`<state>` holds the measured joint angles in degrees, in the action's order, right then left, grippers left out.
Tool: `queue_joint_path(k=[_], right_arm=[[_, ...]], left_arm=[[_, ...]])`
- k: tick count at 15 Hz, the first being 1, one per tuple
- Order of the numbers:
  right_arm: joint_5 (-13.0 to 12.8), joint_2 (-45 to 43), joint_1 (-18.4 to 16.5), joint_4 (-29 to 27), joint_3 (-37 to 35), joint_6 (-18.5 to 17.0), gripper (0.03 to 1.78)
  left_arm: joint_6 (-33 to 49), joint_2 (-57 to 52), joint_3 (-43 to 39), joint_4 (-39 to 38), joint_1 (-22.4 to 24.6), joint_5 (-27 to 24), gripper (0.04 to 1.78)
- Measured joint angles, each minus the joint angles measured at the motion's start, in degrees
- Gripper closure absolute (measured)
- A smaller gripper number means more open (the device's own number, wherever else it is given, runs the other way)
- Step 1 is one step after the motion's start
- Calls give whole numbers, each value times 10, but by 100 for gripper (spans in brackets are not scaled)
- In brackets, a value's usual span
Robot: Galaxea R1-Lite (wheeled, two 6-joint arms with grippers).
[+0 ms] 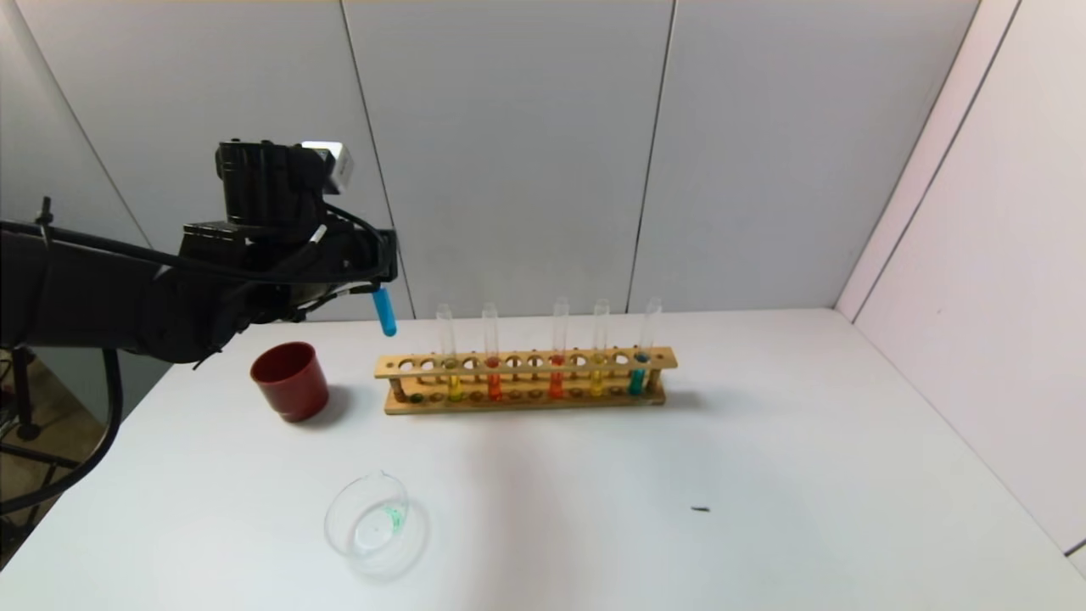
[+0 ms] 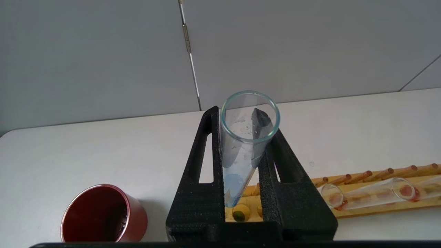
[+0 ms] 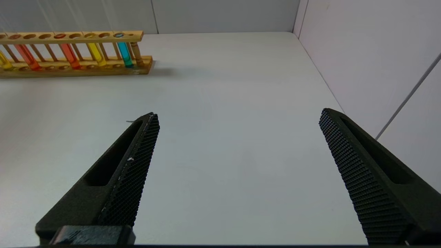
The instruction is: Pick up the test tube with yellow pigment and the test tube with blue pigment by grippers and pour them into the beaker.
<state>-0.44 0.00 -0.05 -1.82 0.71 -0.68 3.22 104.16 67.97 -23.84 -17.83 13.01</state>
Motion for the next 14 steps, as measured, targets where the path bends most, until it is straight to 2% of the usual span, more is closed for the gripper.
queue_joint_path(k=[7, 14], right_arm=[[0, 0, 0, 0, 0, 0, 11], [0, 0, 0, 0, 0, 0, 11]], left_arm=[[-2, -100, -14, 135, -3, 10, 149], [-53, -241, -105, 241, -11, 21, 149]])
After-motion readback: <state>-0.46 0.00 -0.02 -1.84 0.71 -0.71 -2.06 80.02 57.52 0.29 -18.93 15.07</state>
